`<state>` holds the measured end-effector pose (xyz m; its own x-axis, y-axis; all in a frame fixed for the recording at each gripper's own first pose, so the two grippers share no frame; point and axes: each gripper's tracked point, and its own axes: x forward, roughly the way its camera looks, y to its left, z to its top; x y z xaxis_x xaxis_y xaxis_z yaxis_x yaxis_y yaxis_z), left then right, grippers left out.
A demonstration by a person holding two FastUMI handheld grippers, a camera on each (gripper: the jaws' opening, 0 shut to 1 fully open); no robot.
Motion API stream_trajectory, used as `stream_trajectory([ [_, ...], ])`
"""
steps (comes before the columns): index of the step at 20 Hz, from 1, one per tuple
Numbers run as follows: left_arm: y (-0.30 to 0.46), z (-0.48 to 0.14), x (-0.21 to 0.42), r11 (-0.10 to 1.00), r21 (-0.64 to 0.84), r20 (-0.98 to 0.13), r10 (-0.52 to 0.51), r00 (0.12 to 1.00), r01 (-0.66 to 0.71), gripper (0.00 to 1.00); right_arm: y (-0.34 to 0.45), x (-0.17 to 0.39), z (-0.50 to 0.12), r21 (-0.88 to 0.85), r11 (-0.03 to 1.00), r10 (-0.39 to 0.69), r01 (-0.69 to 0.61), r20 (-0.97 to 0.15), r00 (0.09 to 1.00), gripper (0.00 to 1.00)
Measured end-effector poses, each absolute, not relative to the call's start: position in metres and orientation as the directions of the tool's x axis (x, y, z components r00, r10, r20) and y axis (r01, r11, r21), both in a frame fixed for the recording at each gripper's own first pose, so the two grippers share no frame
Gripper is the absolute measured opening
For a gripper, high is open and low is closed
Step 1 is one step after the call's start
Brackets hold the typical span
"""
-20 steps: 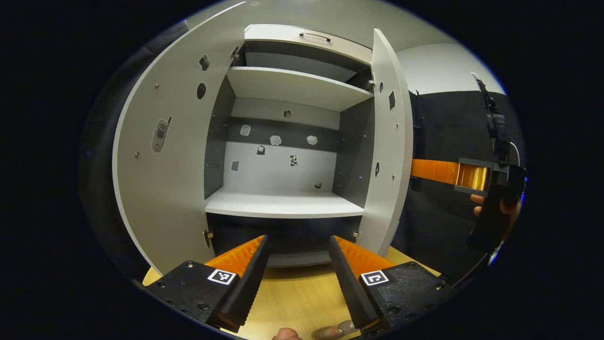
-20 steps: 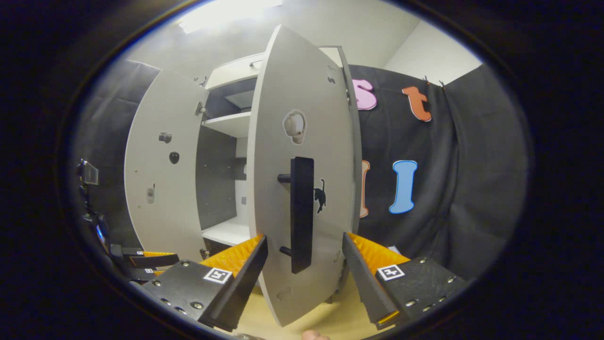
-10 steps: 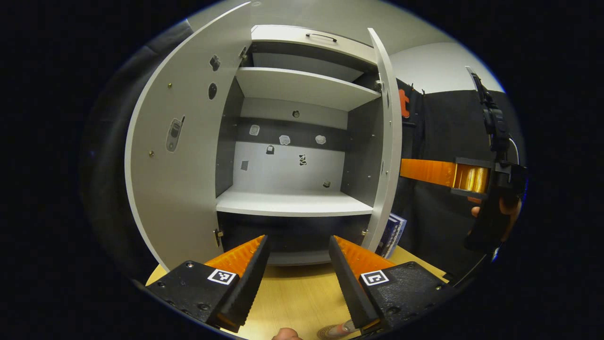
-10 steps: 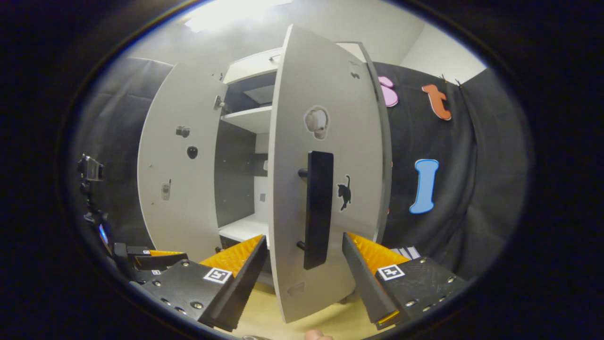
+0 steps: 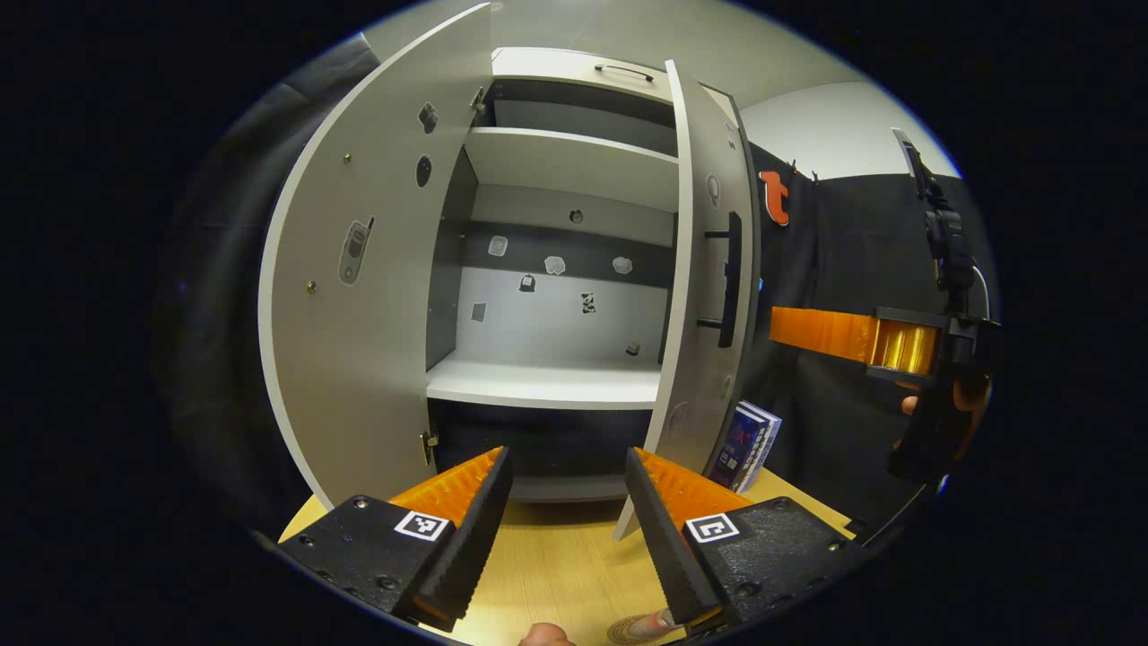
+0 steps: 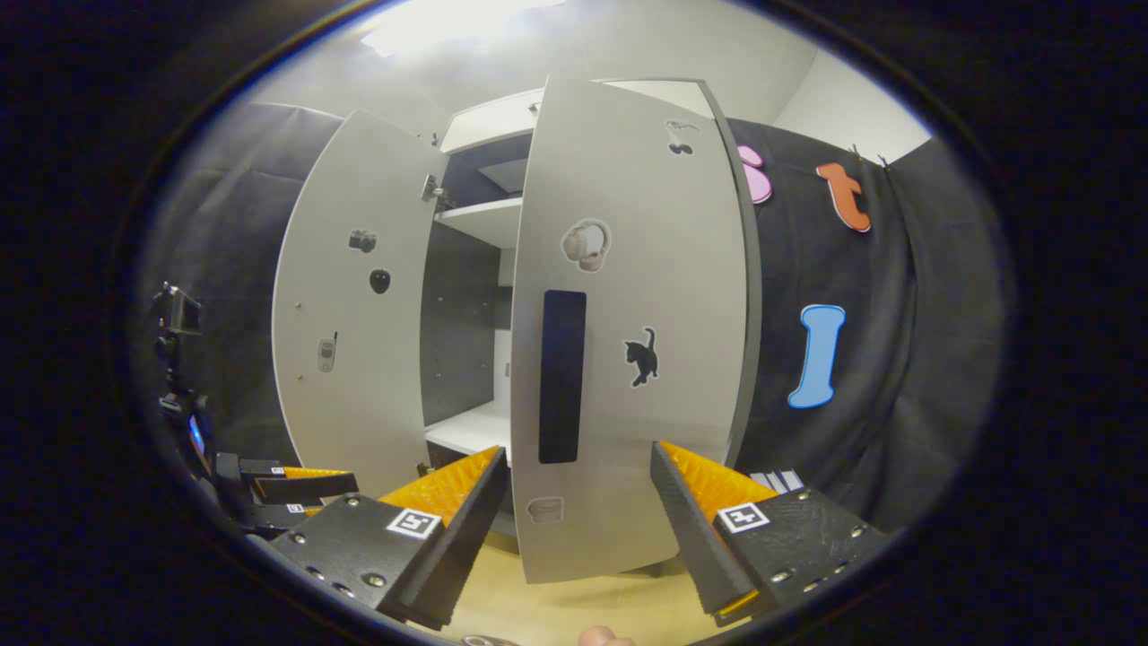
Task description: Grasp the bottle in the cabinet with the left hand and place it on the coaster, then close the right door with the right hand and the left door with the left hand.
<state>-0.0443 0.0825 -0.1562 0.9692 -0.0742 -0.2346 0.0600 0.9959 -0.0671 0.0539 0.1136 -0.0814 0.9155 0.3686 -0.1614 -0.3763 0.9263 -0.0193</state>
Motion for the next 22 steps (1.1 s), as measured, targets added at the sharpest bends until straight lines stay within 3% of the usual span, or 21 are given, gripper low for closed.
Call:
stream_trajectory([
  [11, 0.093, -0.162, -0.05, 0.998, -0.056, -0.261, -0.048, 0.964, 0.034, 0.81, 0.114, 0.051, -0.085, -0.019, 0.927, 0.368, -0.376, -0.164, 0.915, 0.96],
  [12, 0.097, -0.162, -0.051, 0.999, -0.048, -0.262, -0.036, 0.964, 0.024, 0.81, 0.115, 0.052, -0.086, -0.019, 0.926, 0.37, -0.378, -0.165, 0.914, 0.93],
  [13, 0.101, -0.162, -0.054, 0.999, -0.041, -0.264, -0.021, 0.964, 0.01, 0.81, 0.114, 0.052, -0.087, -0.019, 0.924, 0.372, -0.381, -0.166, 0.913, 0.96],
  [15, 0.114, -0.163, -0.06, 0.999, -0.036, -0.27, 0.012, 0.963, -0.023, 0.81, 0.117, 0.053, -0.091, -0.022, 0.921, 0.379, -0.388, -0.171, 0.909, 0.93],
  [16, 0.121, -0.164, -0.064, 0.998, -0.036, -0.273, 0.032, 0.962, -0.043, 0.81, 0.117, 0.054, -0.092, -0.023, 0.92, 0.382, -0.392, -0.175, 0.907, 0.96],
  [22, 0.174, -0.168, -0.094, 0.981, -0.019, -0.289, 0.178, 0.941, -0.192, 0.81, 0.127, 0.059, -0.103, -0.025, 0.9, 0.422, -0.435, -0.2, 0.884, 0.96],
])
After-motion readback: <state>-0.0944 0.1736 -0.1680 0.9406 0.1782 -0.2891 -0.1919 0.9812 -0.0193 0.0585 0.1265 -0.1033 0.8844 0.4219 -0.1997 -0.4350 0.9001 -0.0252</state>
